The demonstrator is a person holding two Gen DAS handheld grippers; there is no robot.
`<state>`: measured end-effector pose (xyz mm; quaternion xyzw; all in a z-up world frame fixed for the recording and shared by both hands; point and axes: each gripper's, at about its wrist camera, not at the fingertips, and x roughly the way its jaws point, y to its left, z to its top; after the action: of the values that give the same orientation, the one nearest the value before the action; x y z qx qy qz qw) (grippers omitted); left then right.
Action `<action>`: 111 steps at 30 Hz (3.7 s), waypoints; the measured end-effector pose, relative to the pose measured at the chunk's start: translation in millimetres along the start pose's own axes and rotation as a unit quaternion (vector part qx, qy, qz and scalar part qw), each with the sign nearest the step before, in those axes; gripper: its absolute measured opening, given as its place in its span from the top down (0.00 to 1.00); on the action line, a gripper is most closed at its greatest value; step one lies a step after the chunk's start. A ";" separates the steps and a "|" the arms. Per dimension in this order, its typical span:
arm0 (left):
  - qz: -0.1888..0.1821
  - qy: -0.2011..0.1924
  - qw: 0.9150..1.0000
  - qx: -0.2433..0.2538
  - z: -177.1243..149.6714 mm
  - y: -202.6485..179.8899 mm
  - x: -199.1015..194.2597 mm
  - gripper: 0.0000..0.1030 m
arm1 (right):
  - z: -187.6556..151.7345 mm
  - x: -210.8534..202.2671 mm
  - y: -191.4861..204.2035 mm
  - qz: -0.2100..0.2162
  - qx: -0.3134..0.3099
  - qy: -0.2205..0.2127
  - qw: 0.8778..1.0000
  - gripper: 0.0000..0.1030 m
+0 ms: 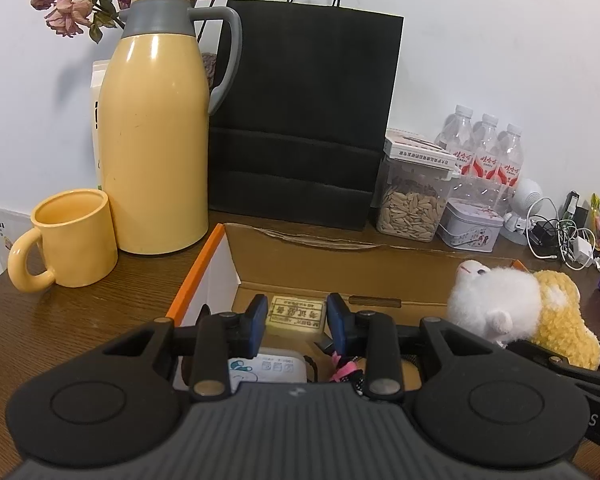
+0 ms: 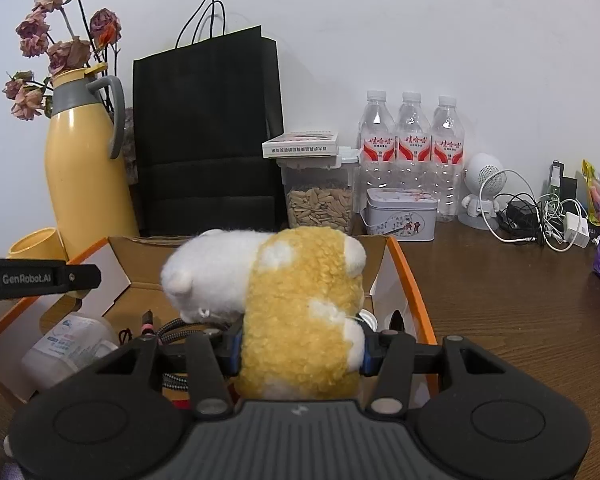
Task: Organize objects
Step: 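Carry the plush dog and beige block into the box and open both tools, then withdraw both tools from the box back toward the remaining clutter, then grasp the black cable with the right tool while the left tool grasps the purple pouch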
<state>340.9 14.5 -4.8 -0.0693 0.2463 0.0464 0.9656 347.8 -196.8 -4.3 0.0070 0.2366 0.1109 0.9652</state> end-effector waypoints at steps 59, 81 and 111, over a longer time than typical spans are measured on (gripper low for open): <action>0.044 -0.022 0.999 0.012 -39.8 35.9 -138.1 0.00 | -34.6 -145.4 10.4 0.040 -0.062 -0.018 0.997 0.00; 0.036 0.010 0.999 0.014 -112.8 79.3 -217.0 0.00 | -125.0 -207.4 18.9 0.071 -0.087 0.074 0.991 0.00; 0.022 0.041 0.999 -0.013 -135.3 90.5 -215.6 0.00 | -141.9 -198.8 39.8 0.118 -0.081 0.080 0.986 0.48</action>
<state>77.7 70.6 -28.6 -0.0784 0.2865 0.0684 0.9524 102.7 -206.7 -37.2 -0.0526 0.3013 0.2430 0.9205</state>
